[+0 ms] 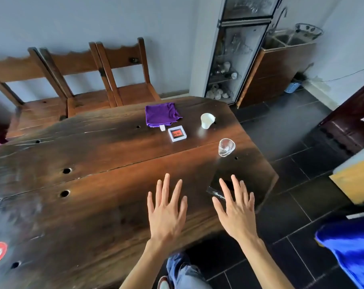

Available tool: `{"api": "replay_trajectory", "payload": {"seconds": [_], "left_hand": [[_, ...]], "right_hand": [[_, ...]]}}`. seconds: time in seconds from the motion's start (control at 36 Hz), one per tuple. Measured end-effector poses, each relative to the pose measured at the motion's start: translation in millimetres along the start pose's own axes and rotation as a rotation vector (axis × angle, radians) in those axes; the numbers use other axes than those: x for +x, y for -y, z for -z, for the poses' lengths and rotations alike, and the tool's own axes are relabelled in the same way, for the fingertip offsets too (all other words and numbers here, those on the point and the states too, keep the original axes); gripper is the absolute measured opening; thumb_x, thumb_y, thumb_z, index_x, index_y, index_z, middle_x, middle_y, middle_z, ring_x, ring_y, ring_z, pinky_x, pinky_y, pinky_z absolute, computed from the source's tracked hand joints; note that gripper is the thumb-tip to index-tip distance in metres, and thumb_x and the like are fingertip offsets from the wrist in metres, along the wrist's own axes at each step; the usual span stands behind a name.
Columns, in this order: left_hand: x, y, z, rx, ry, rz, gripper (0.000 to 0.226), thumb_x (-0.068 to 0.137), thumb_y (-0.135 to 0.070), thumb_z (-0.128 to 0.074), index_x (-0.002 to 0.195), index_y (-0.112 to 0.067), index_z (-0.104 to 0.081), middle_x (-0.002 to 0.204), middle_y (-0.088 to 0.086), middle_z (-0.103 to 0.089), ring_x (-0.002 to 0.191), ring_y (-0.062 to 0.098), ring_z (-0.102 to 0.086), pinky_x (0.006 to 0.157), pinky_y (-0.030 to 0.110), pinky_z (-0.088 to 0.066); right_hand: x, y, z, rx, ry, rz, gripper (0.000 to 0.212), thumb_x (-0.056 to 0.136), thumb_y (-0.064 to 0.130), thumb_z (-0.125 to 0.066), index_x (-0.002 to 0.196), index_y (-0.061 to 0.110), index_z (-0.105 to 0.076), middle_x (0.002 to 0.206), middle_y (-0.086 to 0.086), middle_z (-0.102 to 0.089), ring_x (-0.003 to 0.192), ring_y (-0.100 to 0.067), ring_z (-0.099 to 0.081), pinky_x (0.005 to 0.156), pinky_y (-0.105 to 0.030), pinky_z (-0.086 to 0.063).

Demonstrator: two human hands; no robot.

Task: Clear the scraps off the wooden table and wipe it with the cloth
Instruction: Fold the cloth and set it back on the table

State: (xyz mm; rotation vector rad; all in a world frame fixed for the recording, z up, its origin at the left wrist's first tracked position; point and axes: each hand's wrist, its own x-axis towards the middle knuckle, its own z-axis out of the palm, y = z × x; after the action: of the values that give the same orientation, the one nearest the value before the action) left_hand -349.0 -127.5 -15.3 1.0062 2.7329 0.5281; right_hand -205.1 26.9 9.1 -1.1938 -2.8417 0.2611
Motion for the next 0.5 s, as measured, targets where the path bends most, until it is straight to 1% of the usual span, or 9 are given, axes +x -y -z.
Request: {"api": "replay_trajectory", "payload": {"seconds": [0.14,0.19,0.25,0.31,0.42,0.5], "left_hand": [[-12,-22,-13,-0.006,0.03,-0.057,0.064,0.098,-0.063,-0.006,0.159,-0.048,-0.016,0.169,-0.012,0.016,0.157,0.018,0.014,0.127,0.048,-0.001],[-12,-31,-20,-0.007,0.03,-0.081,0.063,0.099,-0.062,-0.011,0.159,-0.046,-0.02,0.17,-0.01,0.01,0.158,0.02,0.008,0.126,0.05,-0.005],[-7,-40,-32,0.005,0.039,-0.109,0.062,0.1,-0.062,-0.013,0.159,-0.046,-0.02,0.171,-0.009,0.008,0.158,0.02,0.006,0.126,0.051,-0.006],[1,-49,-46,0.029,0.062,-0.134,0.062,0.1,-0.064,-0.013,0.16,-0.047,-0.015,0.17,-0.01,0.012,0.158,0.018,0.009,0.127,0.051,-0.004],[24,-73,-75,0.104,0.093,-0.185,0.065,0.099,-0.068,-0.02,0.16,-0.045,-0.015,0.172,-0.007,0.004,0.158,0.02,0.0,0.127,0.049,-0.007],[43,-92,-100,0.148,0.149,-0.218,0.068,0.097,-0.073,-0.019,0.159,-0.047,-0.007,0.171,-0.009,0.012,0.158,0.018,0.004,0.127,0.048,-0.002]], "right_hand": [[-27,-35,1,0.034,-0.014,-0.086,0.065,0.1,0.053,-0.05,0.157,0.026,-0.035,0.167,-0.01,-0.023,0.152,-0.038,-0.026,0.116,-0.065,-0.03],[-30,-51,1,0.025,-0.019,-0.098,0.067,0.1,0.059,-0.041,0.156,0.024,-0.037,0.166,-0.012,-0.026,0.151,-0.038,-0.03,0.115,-0.064,-0.033],[-28,-69,-1,0.031,-0.008,-0.106,0.074,0.096,0.064,-0.03,0.156,0.023,-0.038,0.166,-0.012,-0.027,0.15,-0.038,-0.031,0.115,-0.062,-0.033],[-22,-88,-6,0.049,0.005,-0.109,0.077,0.096,0.068,-0.032,0.158,0.024,-0.034,0.167,-0.01,-0.024,0.152,-0.037,-0.028,0.116,-0.062,-0.032],[-2,-130,-17,0.072,0.047,-0.104,0.085,0.092,0.074,-0.035,0.16,0.025,-0.026,0.169,-0.008,-0.018,0.153,-0.036,-0.023,0.117,-0.061,-0.03],[17,-160,-26,0.098,0.107,-0.085,0.092,0.089,0.077,-0.041,0.162,0.027,-0.017,0.171,-0.005,-0.01,0.156,-0.033,-0.016,0.119,-0.058,-0.026]]}}
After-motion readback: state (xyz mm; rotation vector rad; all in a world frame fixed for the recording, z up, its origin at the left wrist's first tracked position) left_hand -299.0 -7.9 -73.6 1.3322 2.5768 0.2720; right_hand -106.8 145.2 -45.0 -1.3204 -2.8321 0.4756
